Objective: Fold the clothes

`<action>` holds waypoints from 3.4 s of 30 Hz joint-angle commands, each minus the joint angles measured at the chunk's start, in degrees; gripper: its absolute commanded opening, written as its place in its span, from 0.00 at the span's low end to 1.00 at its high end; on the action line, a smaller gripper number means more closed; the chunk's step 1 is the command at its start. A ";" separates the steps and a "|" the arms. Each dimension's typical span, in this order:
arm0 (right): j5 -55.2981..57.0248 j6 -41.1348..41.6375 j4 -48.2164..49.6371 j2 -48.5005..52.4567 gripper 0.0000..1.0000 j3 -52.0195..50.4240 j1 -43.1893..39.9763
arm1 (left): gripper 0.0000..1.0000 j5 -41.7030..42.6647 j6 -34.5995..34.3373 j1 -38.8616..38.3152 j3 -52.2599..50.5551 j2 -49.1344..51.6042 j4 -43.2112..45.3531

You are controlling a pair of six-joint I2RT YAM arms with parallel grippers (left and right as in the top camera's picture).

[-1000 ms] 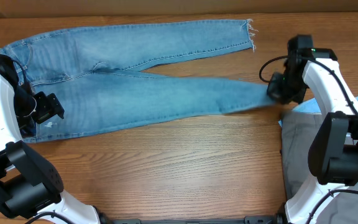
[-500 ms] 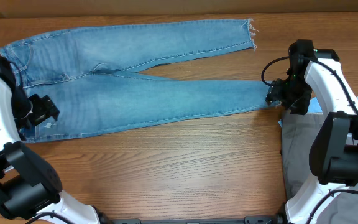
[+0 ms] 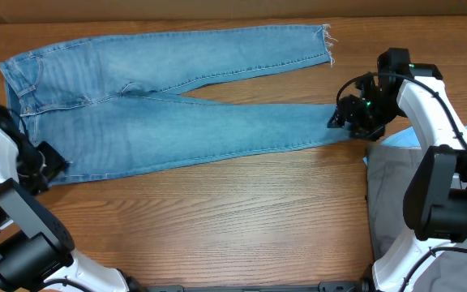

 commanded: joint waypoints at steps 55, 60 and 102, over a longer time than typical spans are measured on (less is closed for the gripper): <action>3.96 7.82 33.66 -9.79 0.26 -33.57 2.75 | 0.76 13.97 2.10 21.31 -1.62 -2.10 1.60; 4.63 7.87 35.43 -9.81 0.04 -32.87 2.19 | 0.82 13.88 2.08 23.54 -1.62 -4.31 0.83; 6.51 10.23 4.17 -9.90 0.63 -11.43 -3.80 | 0.58 9.27 -2.78 33.83 -10.60 -4.39 10.73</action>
